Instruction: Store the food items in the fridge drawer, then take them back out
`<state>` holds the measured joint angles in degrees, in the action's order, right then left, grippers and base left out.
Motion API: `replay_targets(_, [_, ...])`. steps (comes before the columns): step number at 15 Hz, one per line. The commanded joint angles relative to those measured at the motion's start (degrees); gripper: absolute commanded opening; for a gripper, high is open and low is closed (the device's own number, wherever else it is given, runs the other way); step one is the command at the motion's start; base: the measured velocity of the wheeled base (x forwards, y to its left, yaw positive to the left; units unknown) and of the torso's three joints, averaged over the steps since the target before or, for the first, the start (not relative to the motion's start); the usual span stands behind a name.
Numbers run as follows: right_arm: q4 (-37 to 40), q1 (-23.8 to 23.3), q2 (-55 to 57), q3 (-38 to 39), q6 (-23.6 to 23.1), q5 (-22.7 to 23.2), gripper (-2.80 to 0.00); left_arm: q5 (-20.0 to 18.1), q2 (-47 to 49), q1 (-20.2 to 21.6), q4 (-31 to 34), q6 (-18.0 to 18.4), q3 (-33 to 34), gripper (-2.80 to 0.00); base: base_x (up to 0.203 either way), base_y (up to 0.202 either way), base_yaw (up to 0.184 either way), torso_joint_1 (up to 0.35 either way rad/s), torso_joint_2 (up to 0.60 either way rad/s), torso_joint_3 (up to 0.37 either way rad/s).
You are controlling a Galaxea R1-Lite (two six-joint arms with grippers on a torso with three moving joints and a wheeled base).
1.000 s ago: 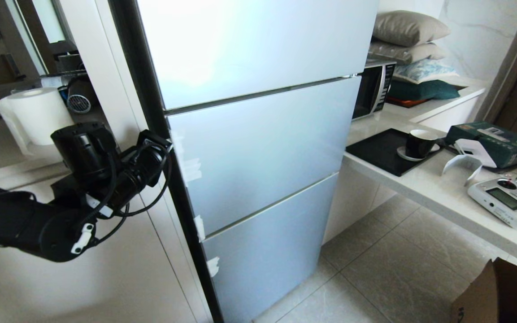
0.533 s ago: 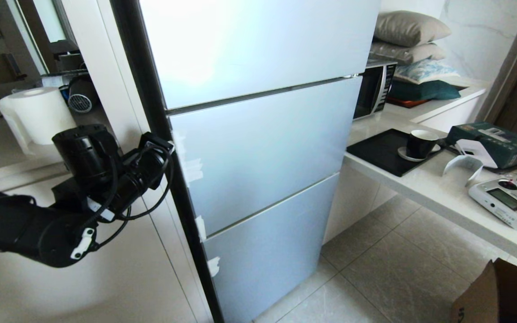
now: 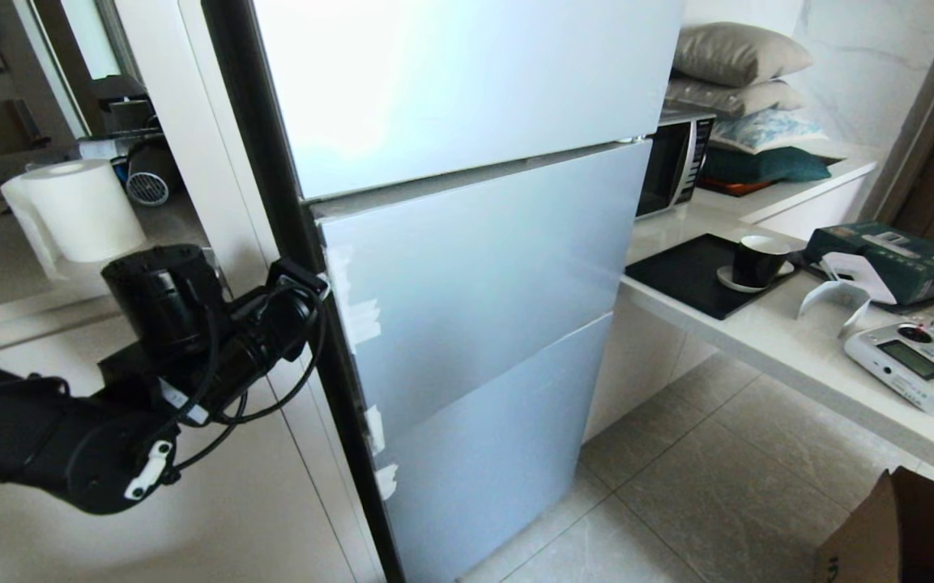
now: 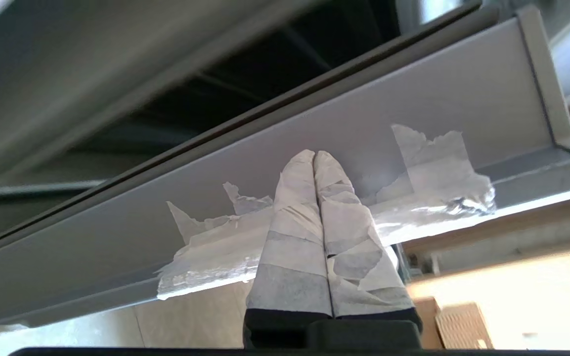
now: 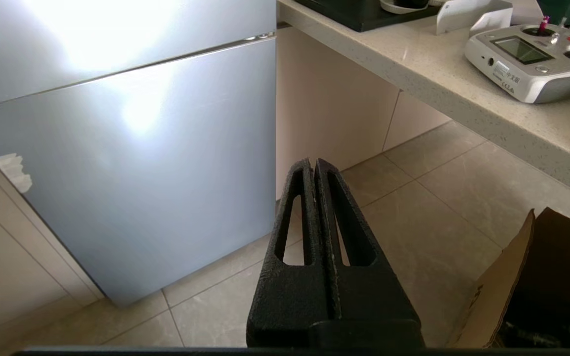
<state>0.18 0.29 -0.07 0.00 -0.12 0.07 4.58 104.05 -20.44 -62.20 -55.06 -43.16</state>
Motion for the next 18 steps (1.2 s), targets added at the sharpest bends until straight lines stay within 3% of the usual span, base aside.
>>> replay_targets(1, [-0.01, -0.03, -0.01, 0.00, -0.05, 0.01, -2.80, -0.38, -0.11, -0.04, -3.93, -0.11, 3.48, -2.80, 0.000, 0.000, 0.000, 0.000, 0.00, 0.000])
replay_targets(9, [-0.01, -0.03, -0.01, 0.00, -0.05, 0.01, -2.80, -8.75, -2.99, -1.96, -5.59, -0.30, 8.24, -2.80, 0.000, 0.000, 0.000, 0.000, 0.00, 0.000])
replay_targets(15, [-0.01, -0.03, 0.06, 0.00, -0.05, 0.01, -2.80, -14.88, -9.65, -10.37, -5.57, -0.01, 15.94, -2.80, 0.000, 0.000, 0.000, 0.000, 0.00, 0.000])
replay_targets(18, [-0.01, -0.03, -0.01, 0.00, -0.05, 0.01, -2.80, -17.07, -14.95, -13.83, -5.57, 2.17, 22.67, -2.80, 0.000, 0.000, 0.000, 0.000, 0.00, 0.000])
